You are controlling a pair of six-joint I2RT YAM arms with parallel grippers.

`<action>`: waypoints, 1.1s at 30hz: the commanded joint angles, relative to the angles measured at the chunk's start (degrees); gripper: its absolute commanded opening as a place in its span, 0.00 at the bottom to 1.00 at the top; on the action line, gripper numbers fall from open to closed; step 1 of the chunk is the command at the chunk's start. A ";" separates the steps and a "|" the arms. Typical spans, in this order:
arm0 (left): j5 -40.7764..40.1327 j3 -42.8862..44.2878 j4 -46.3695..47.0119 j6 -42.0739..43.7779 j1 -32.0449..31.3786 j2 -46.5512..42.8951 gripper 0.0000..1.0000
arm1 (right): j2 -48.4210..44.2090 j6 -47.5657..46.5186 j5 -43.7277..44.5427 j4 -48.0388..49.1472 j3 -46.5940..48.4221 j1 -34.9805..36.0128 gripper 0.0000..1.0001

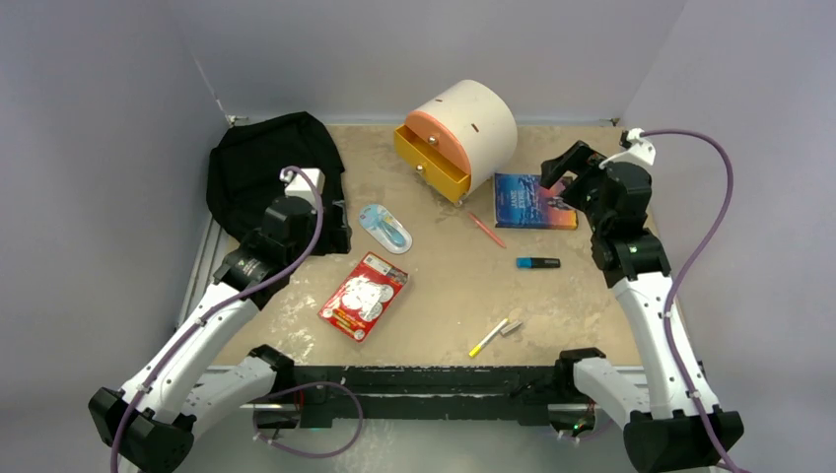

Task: Pack the student bag
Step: Pick up the student bag at the corner of the board.

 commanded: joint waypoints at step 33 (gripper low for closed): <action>23.19 -4.29 3.89 -32.73 36.96 11.18 0.96 | 0.57 8.94 -7.10 3.83 -4.55 -0.21 0.99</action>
